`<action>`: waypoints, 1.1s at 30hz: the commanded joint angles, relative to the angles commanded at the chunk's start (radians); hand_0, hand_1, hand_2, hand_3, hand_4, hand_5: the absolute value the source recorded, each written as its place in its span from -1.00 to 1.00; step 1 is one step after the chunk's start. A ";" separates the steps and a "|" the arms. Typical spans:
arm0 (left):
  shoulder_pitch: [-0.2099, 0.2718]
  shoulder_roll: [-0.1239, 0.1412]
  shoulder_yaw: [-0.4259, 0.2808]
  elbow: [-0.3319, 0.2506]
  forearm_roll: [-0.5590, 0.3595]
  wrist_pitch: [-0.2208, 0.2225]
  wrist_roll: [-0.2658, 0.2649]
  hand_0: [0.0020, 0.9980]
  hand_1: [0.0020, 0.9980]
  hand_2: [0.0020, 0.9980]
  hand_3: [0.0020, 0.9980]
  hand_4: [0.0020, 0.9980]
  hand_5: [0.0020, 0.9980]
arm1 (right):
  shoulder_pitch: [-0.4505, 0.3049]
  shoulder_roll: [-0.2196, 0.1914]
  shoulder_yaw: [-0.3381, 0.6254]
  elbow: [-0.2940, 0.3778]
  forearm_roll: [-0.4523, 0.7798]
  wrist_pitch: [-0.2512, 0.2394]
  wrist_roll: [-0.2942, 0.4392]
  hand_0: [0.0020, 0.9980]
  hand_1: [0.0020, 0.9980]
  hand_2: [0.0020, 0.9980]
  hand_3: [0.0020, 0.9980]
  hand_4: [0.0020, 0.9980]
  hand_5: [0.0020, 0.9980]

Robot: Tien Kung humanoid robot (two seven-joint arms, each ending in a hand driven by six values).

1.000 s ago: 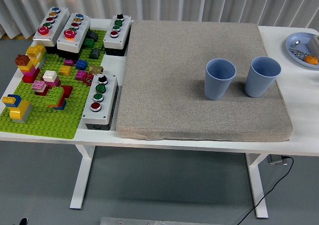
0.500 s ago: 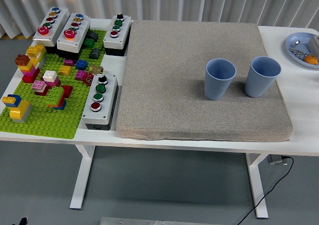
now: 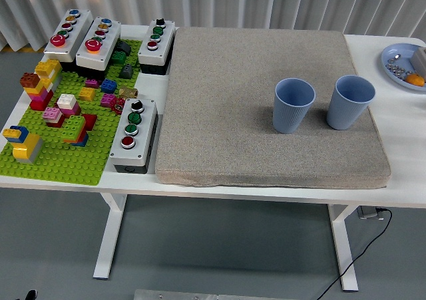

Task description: Pick cup pour cup place

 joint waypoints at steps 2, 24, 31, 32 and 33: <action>0.001 0.001 0.001 0.000 0.000 0.000 0.000 0.42 0.32 0.47 0.34 -0.09 0.93 | -0.001 0.000 -0.002 0.000 -0.003 0.001 -0.003 0.87 0.72 0.85 0.78 0.56 0.86; 0.003 0.002 0.005 0.000 -0.002 -0.001 -0.001 0.42 0.32 0.46 0.33 -0.08 0.94 | 0.001 0.006 -0.036 0.009 -0.025 -0.004 -0.011 0.87 0.72 0.84 0.77 0.55 0.80; 0.001 0.002 0.000 0.000 0.002 0.001 -0.002 0.42 0.32 0.46 0.33 -0.08 0.93 | 0.003 0.006 -0.036 0.008 -0.029 -0.002 -0.013 0.87 0.72 0.84 0.77 0.54 0.80; 0.001 0.002 0.000 0.000 0.002 0.000 -0.001 0.42 0.32 0.46 0.33 -0.08 0.93 | 0.004 0.005 -0.037 0.009 -0.031 -0.004 -0.011 0.87 0.72 0.84 0.77 0.54 0.80; 0.000 0.002 0.000 0.000 0.003 0.000 -0.001 0.42 0.32 0.46 0.33 -0.08 0.93 | 0.004 0.005 -0.039 0.010 -0.036 -0.007 -0.009 0.87 0.72 0.84 0.77 0.54 0.80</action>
